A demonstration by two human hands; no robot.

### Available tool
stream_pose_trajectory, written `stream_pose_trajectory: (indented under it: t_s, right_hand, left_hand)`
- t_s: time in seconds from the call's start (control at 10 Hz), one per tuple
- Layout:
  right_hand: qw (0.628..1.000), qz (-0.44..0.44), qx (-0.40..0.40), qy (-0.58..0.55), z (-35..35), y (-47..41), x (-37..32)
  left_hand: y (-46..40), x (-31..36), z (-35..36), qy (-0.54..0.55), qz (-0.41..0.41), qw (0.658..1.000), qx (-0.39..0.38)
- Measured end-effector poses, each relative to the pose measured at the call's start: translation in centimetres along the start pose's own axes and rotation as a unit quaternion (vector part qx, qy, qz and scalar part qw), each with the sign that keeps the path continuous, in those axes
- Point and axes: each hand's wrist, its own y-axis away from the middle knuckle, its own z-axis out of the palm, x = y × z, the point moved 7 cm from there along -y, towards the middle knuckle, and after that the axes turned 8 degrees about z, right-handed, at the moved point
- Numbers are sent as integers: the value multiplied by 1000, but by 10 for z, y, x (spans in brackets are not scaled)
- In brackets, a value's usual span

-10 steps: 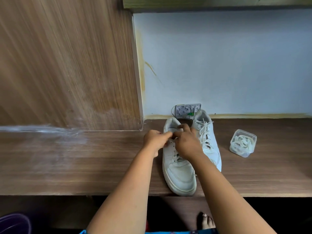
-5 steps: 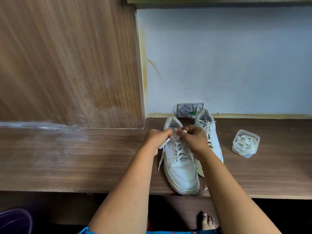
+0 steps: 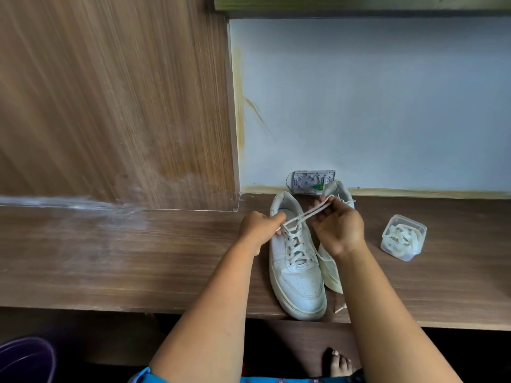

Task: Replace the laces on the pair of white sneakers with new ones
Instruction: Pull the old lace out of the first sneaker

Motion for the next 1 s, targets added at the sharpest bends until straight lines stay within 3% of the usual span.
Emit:
stream_pose_trajectory:
  t_s: [0.1,0.2,0.3,0.4,0.5,0.6,0.7,0.8,0.9,1.0]
  right_hand:
    - [780,-245,53,574,16,9,-9]
    - [481,-343,-14,807,32,7,17]
    - [376,-341,-3,862,32,2,29]
    - [634,-317,37,705,26,4,6]
    - [908,-242,136,314,-1,12,-37]
    - [826,-330,181,419,2,30,-64]
    - [825,-258,30,502,21,24,-28]
    - [861,-121,-195,453,46,34,10]
    - [828,-151,-184,508,48,32,5]
    - [612,-291,-47,734,30,15,-7]
  left_hand:
    - [0,1,-3,-5,0,1000,10]
    - [1,1,-4,3,-3,1000,15]
    - [4,2,-7,8,-1,1000,26]
    - [7,3,-7,19,-1,1000,12]
    - [9,3,-7,-10,9,1000,17]
    - [10,20,-14,-148,126,979,63]
    - [27,58,3,-238,297,925,-4]
    - [33,59,24,-389,329,860,-21]
    - [20,49,9,-222,275,935,23]
    - [7,35,-31,286,90,941,160]
